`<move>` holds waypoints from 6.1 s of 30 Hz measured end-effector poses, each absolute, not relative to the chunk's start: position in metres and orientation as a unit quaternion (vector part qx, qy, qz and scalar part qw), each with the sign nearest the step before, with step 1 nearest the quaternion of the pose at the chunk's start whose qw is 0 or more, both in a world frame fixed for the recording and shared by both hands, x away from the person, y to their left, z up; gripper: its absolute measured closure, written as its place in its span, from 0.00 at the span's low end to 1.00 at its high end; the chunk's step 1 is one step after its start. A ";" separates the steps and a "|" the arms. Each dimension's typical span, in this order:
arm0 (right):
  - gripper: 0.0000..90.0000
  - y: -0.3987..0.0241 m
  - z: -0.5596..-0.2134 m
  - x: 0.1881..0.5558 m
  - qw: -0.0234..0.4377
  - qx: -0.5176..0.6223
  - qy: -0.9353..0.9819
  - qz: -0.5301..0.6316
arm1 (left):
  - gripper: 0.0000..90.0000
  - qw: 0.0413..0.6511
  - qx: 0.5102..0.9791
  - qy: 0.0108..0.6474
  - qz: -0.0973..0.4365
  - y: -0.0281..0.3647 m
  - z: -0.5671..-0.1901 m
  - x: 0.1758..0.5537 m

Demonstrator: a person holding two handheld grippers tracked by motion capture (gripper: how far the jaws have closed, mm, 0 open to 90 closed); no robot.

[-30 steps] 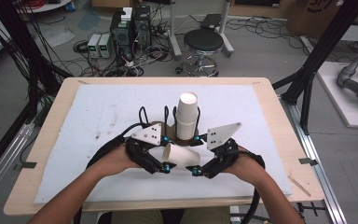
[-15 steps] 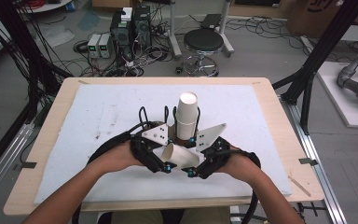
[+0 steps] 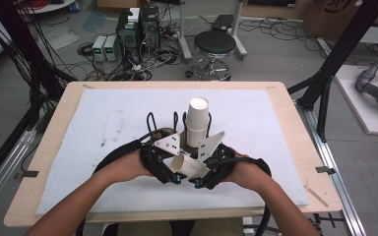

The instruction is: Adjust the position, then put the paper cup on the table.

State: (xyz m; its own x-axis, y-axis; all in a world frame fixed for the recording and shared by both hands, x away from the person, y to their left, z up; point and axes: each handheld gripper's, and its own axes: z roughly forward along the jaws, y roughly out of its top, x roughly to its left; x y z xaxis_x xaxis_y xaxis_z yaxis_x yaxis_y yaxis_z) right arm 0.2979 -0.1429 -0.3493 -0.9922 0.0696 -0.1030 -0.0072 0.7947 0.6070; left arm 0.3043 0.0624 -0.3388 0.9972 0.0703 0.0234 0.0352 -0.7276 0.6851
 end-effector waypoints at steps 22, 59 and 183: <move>0.40 -0.135 -0.357 0.297 0.055 0.016 0.954 0.293 | 0.34 0.362 0.932 0.025 0.029 0.055 -0.340 0.302; 0.40 -0.189 -0.383 0.301 0.019 0.089 0.902 0.421 | 0.21 0.563 0.811 0.154 0.042 0.117 -0.365 0.302; 0.37 -0.289 -0.439 0.358 0.291 0.418 0.718 0.475 | 0.21 0.649 0.672 0.304 0.187 0.207 -0.419 0.295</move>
